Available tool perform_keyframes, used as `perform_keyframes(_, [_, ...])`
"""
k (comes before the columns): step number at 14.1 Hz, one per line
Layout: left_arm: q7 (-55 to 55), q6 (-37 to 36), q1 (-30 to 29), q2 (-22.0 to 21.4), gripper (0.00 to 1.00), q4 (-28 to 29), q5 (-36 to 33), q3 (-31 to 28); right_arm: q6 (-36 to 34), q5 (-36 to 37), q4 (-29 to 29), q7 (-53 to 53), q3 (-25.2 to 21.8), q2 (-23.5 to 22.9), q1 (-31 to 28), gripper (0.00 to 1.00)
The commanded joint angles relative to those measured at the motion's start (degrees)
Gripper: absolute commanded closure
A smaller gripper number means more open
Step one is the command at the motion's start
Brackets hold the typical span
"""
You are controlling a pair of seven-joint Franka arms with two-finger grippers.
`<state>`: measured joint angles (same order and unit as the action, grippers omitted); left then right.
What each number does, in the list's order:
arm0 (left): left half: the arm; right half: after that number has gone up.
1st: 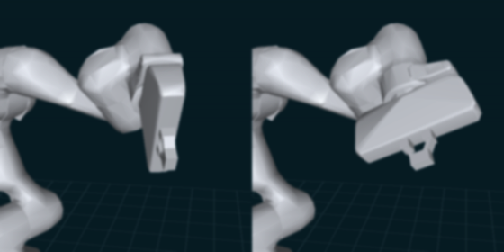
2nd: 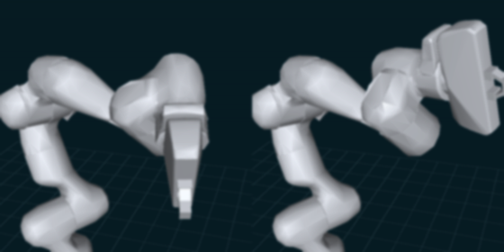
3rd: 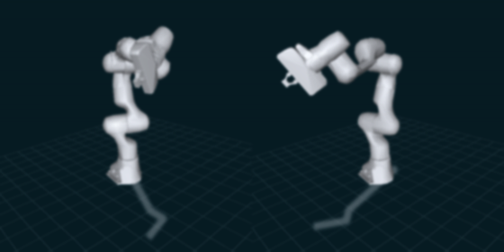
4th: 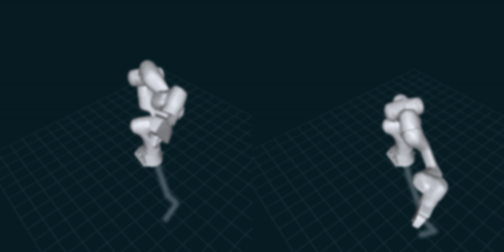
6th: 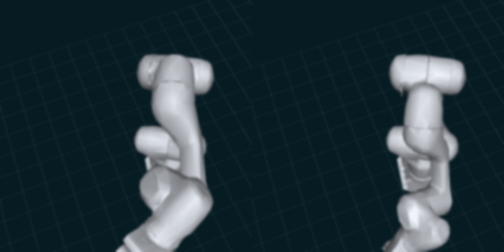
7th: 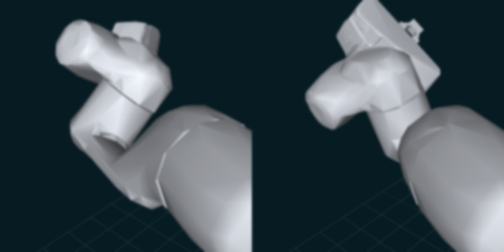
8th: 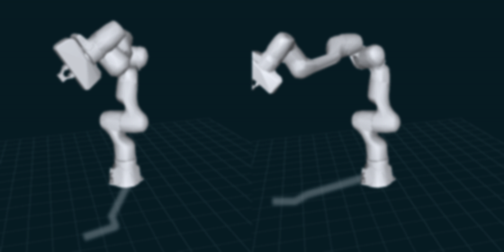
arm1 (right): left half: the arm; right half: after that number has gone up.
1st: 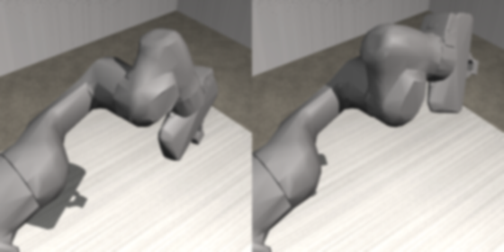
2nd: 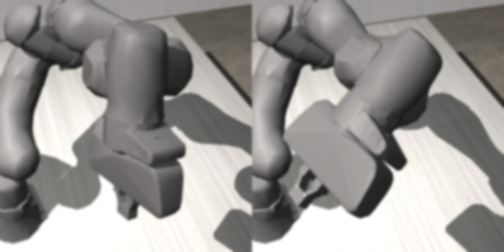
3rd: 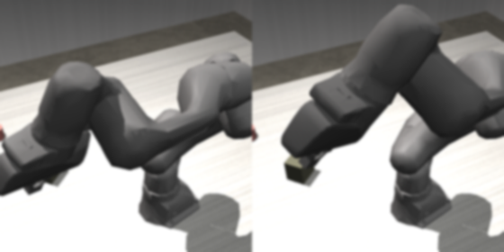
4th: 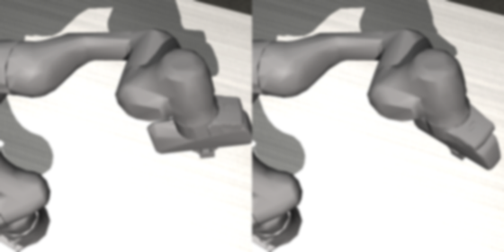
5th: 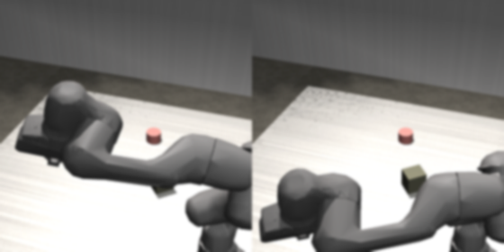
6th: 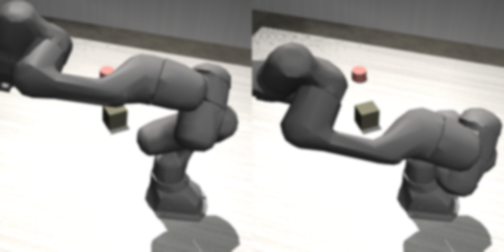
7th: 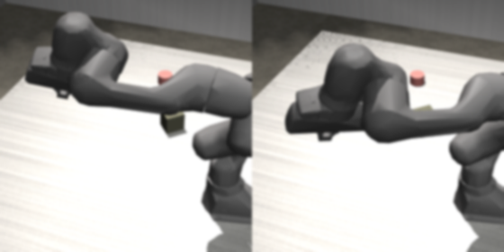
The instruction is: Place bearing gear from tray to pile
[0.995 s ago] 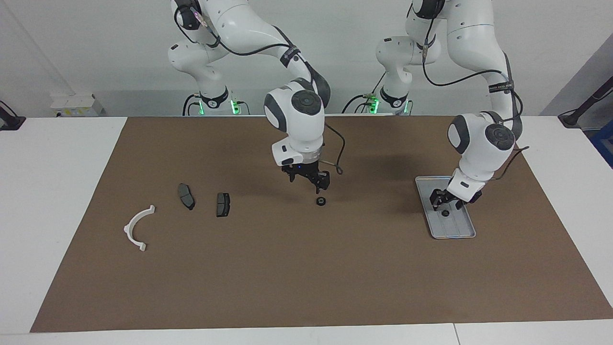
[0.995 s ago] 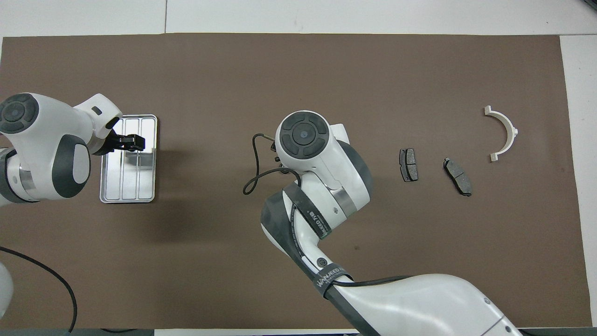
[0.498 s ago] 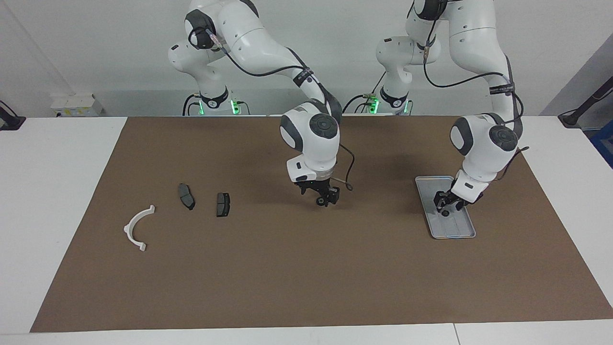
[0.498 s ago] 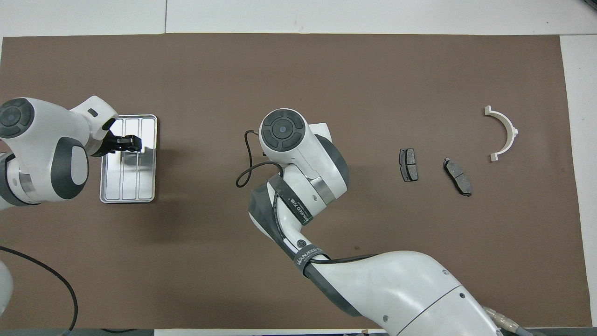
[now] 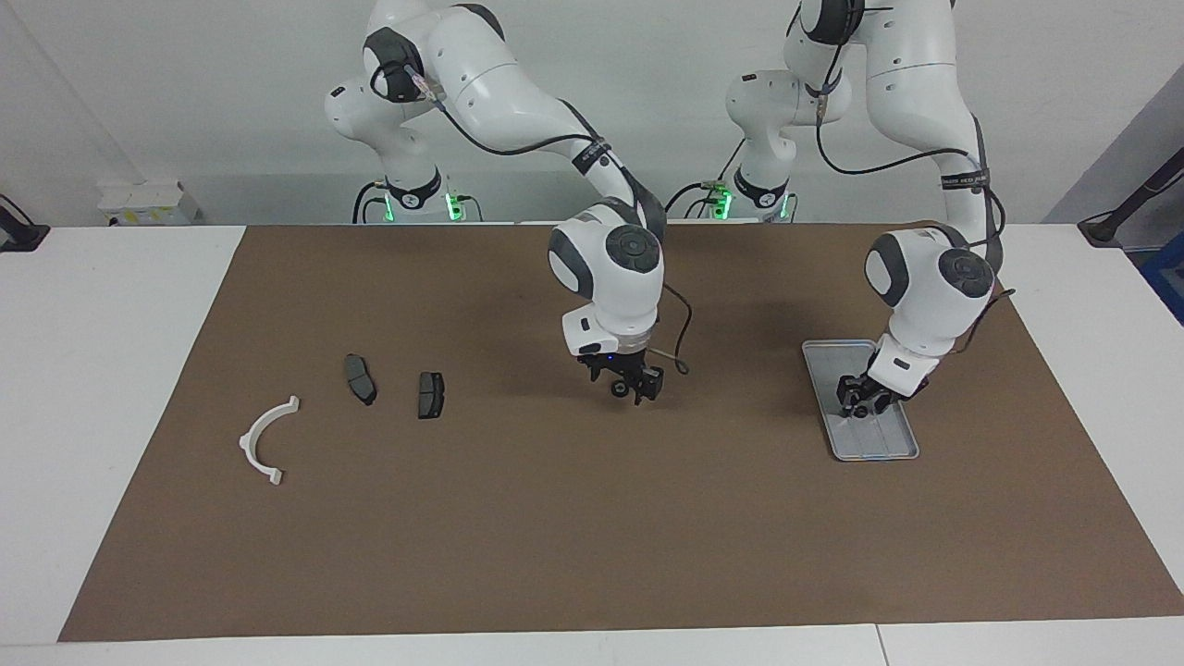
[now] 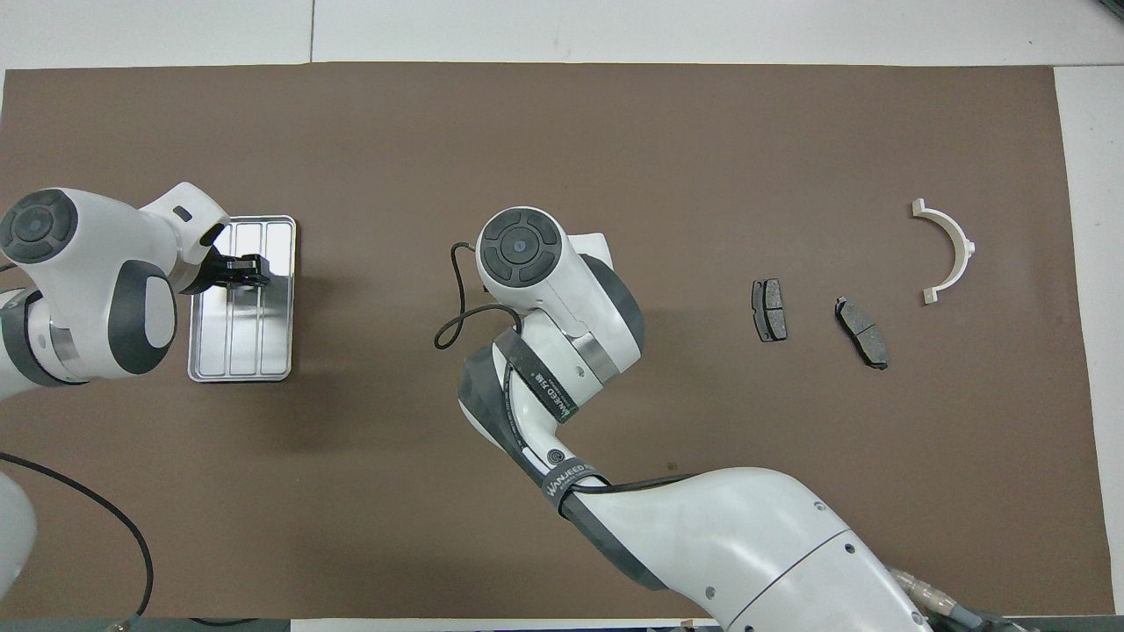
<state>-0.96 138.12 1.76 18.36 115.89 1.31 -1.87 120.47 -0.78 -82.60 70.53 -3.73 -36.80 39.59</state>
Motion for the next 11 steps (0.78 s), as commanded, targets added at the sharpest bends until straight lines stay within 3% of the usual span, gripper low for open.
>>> perform_keyframes(1, [-0.3,2.0,-0.1,-0.1,0.40,0.9,0.8,0.2,-0.1,0.0,0.8,0.7,0.0,-0.7,0.2,0.07])
perform_keyframes(4, [-0.3,2.0,-0.1,-0.1,0.49,0.9,0.8,0.2,0.6,-0.1,-0.4,0.5,0.1,-0.9,1.4,0.07])
perform_keyframes(11, [-0.3,2.0,-0.1,-0.1,0.50,0.9,0.8,0.2,0.4,-0.2,-2.6,-1.1,0.3,-0.8,1.1,0.07])
